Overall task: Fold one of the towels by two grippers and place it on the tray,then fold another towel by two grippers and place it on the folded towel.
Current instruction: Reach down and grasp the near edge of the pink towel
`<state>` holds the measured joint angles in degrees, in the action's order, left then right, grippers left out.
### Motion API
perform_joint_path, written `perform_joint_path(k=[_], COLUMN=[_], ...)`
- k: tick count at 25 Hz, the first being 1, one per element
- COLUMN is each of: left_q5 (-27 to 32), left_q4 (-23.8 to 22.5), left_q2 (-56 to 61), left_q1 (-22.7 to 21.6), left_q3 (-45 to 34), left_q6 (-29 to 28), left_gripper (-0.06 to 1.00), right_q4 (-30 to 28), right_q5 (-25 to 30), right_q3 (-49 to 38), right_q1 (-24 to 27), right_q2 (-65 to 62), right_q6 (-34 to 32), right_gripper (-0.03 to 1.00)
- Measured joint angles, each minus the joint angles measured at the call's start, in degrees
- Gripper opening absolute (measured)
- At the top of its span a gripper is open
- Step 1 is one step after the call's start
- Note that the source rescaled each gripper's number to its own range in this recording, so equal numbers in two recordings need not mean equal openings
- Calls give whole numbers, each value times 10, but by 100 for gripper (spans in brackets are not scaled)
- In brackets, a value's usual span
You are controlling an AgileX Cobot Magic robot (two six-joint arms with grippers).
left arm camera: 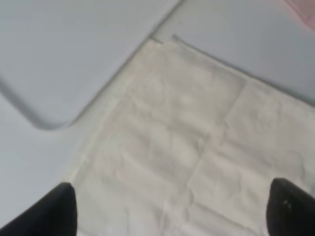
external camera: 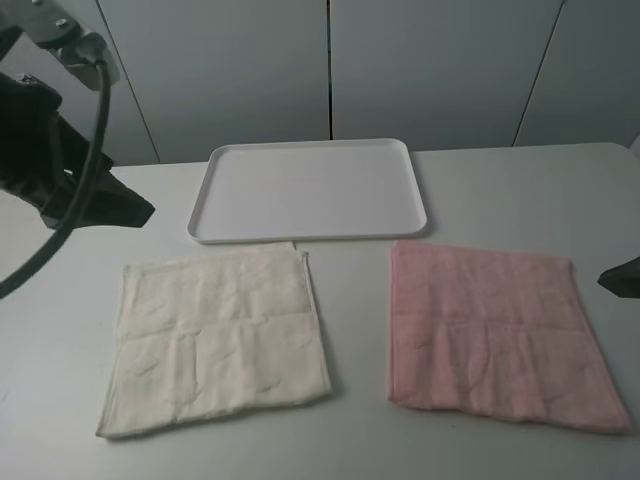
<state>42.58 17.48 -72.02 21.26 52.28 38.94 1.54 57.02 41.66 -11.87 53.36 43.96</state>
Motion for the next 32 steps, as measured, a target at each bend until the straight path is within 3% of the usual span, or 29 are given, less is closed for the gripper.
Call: perform_joint_path(k=[6, 16, 25, 32], left_q5=[-57, -62, -66, -81], left_q4=[-50, -169, -202, -242], left_q2=[-110, -234, -300, -330], left_q1=[127, 250, 287, 318], left_q3=[27, 104, 136, 136], left_q6=[1, -12, -12, -12], left_gripper=[99, 99, 99, 99], right_q4=[-9, -22, -55, -64], right_q5=[-5, -10, -2, -57], right_q3=[-2, -19, -122, -177], right_q1=[0, 0, -1, -1], right_q2=[5, 43, 47, 93], right_q6=[82, 95, 133, 153], right_gripper=[100, 100, 100, 100])
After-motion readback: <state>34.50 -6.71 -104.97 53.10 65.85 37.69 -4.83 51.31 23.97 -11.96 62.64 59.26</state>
